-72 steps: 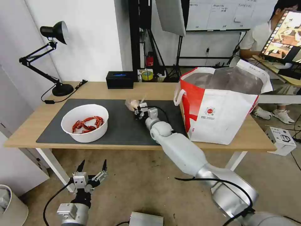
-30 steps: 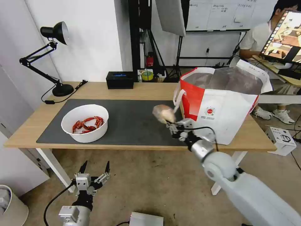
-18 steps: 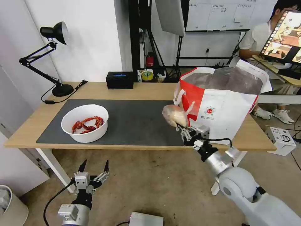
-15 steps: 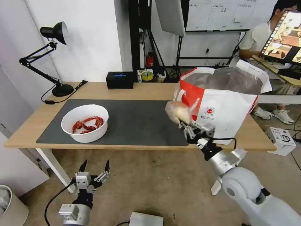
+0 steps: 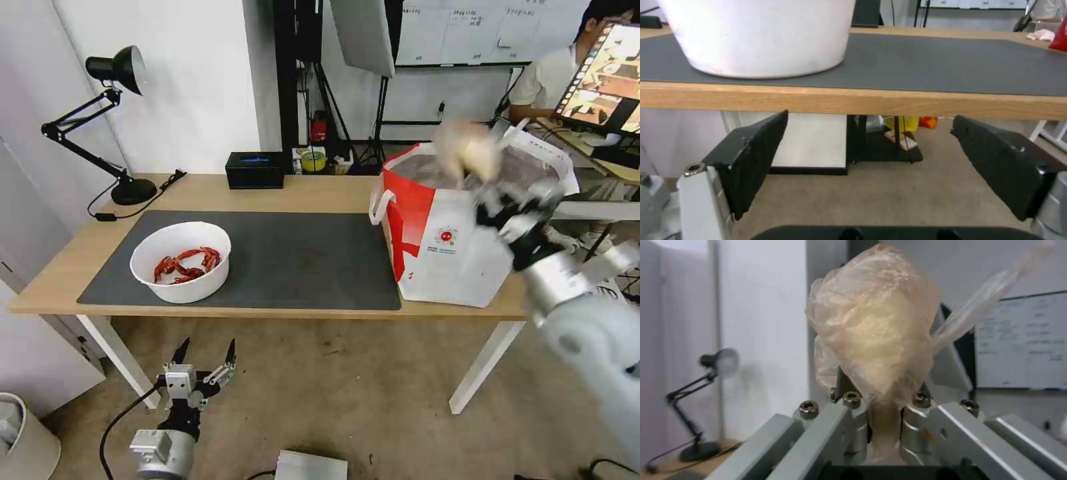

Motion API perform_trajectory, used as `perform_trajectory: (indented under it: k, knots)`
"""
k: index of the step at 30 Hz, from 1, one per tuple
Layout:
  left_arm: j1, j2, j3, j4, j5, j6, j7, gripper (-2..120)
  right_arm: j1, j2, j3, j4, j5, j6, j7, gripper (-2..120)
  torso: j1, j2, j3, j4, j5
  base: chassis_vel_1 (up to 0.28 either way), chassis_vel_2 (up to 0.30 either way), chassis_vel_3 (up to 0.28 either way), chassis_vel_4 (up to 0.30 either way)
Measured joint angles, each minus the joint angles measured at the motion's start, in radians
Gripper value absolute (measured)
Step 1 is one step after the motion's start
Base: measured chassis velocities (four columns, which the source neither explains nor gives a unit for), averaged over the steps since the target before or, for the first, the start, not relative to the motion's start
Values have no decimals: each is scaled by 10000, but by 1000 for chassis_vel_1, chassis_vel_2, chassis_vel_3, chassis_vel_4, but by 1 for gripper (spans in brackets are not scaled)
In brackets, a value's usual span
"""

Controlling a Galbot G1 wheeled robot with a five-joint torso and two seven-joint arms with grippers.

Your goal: Pick up the trash from the table and place it into the takeout bag.

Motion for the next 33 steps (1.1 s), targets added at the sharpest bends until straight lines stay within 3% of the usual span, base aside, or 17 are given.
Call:
perform_trajectory:
  k: [7,10,17,19,28,33]
  knots:
    - [-208,154,81,92,-170,24,-2,100,1330,-1060,-109,-680,758,-1280,830,6,0,0,0,-2,0,0,0,0,0]
    - [-344,200,160,153,-236,29,-5,100,2664,-1631,-1085,-1368,1238,-2108,1531,6,1,-1,1,-1,0,0,0,0,0]
    - [-462,280,210,229,-286,29,-2,100,4461,-1843,-2330,-2004,2225,-3174,2332,5,1,-1,1,2,-2,0,0,0,0]
    - [-495,326,221,241,-319,29,-2,100,5338,-1917,-2985,-2295,2779,-4015,2837,5,1,-1,0,1,-3,0,0,0,0]
    - [-499,462,196,271,-411,28,31,100,6504,-1916,-3833,-2595,4485,-6233,3607,5,1,0,0,-1,-2,0,0,0,0]
    - [-500,453,214,274,-412,27,37,100,6980,-1806,-4277,-2805,5103,-6744,4242,5,1,-1,1,1,-2,0,0,0,0]
